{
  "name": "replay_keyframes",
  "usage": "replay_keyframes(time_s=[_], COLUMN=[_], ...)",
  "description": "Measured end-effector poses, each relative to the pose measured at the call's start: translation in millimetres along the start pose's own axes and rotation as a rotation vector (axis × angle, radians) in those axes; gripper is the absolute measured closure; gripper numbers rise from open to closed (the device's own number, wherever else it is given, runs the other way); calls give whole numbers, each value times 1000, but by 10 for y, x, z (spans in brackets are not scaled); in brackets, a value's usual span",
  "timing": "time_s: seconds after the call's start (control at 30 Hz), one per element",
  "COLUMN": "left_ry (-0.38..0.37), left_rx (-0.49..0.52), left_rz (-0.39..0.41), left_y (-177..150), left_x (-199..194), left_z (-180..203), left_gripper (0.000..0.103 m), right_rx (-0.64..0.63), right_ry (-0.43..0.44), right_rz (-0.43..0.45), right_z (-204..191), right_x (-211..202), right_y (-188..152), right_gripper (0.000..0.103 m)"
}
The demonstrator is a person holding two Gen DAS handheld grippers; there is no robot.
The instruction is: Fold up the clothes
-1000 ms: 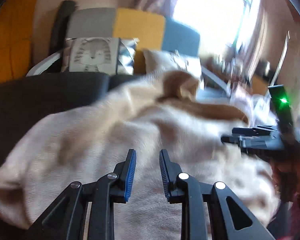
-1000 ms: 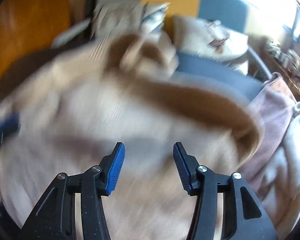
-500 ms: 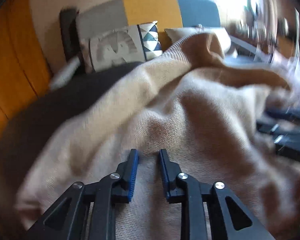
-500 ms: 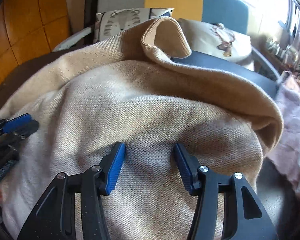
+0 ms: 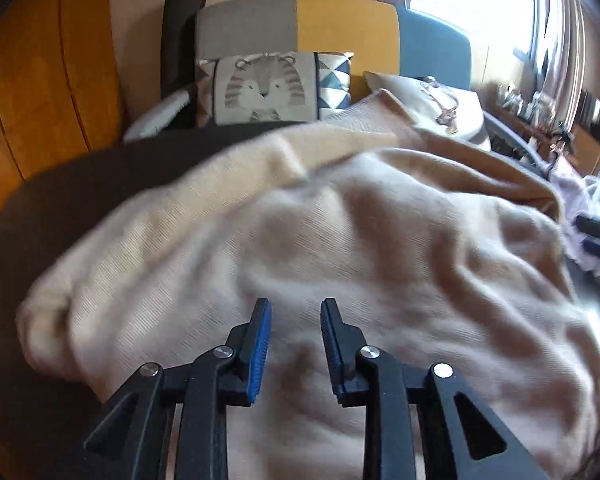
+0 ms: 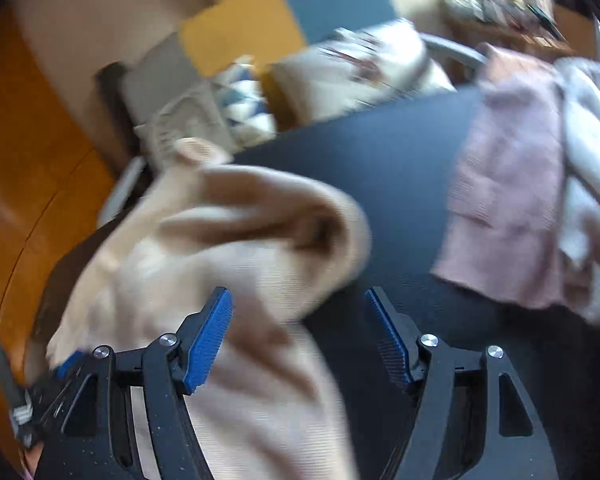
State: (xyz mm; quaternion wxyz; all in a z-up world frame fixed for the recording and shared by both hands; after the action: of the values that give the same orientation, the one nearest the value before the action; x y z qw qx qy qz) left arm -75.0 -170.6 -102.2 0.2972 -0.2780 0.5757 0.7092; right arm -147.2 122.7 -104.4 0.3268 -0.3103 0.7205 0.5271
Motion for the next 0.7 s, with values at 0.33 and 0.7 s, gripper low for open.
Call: replay_keyframes(time_s=[0.33,0.7], left_ry=[-35,-19], left_rx=[-80,-68], left_rz=[3,60], left_y=[-107,-273], left_x=[-54,-28], left_z=[-46,-131], left_gripper=[77,77], right_rx=[-42,-126], right_ry=[71,90], right_rz=[-74,-99], right_z=[-73,-565], right_x=[420,550], right_y=[-10,49], right_gripper=[72,100])
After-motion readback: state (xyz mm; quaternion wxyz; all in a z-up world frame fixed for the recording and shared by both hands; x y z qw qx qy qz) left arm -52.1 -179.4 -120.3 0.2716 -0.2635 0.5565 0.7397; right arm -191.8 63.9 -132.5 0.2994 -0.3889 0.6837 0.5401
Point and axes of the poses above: each gripper's, at about its wrist camera, not at the fingertips, and x roughly the way its jaws point, z to its right, y to its top, the point moved 5 cm from there along x, roughly the way its jaws point, and after that the axes turned 10 degrees about -y, right-handed, at the moved point
